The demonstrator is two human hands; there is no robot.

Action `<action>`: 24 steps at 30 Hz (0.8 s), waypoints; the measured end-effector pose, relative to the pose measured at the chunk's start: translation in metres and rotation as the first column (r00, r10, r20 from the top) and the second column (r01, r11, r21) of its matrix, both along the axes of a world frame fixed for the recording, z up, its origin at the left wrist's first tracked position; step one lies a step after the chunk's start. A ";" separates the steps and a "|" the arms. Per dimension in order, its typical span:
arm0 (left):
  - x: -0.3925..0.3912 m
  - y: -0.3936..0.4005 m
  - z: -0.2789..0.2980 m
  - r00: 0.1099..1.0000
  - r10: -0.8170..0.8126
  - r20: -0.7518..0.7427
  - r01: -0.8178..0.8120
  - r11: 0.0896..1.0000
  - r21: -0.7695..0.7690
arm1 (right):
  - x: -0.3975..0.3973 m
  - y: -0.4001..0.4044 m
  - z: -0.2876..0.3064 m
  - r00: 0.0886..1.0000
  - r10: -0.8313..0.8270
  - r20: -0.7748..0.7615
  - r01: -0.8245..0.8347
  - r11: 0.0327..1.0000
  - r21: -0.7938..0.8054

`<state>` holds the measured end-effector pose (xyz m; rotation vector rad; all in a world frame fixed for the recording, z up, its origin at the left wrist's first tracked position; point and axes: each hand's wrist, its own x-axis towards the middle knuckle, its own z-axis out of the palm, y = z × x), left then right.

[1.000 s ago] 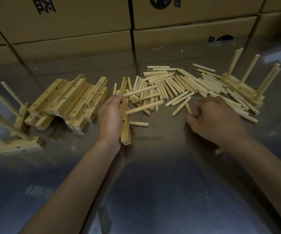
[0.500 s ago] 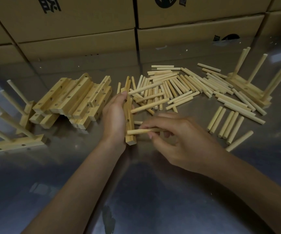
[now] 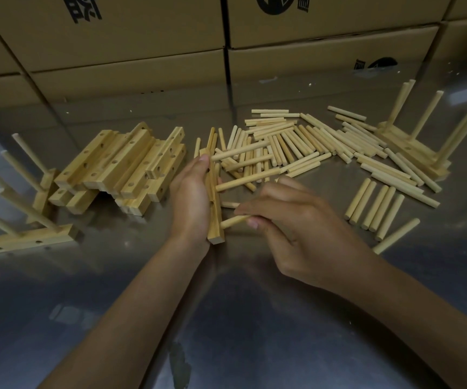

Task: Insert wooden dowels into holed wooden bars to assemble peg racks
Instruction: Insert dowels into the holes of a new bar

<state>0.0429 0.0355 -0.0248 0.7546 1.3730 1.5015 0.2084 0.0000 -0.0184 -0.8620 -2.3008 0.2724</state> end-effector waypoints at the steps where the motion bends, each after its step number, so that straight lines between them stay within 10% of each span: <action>1: 0.000 0.000 -0.001 1.000 0.000 -0.002 0.000 1.000 0.007 | 0.000 0.000 0.000 1.000 0.003 -0.005 -0.003 1.000 -0.010; 11: 0.001 -0.005 0.002 1.000 -0.018 0.004 0.017 0.997 0.077 | -0.001 -0.004 0.002 0.994 -0.021 -0.111 0.000 0.983 -0.182; 18: -0.002 0.001 0.008 0.998 0.066 0.013 -0.067 0.995 0.077 | 0.013 0.004 0.004 0.976 -0.052 0.210 0.081 0.987 -0.135; 24: -0.006 0.001 0.008 0.986 0.093 0.141 -0.090 0.996 -0.027 | 0.013 0.004 0.019 0.841 -0.113 -0.530 -0.236 0.805 -0.545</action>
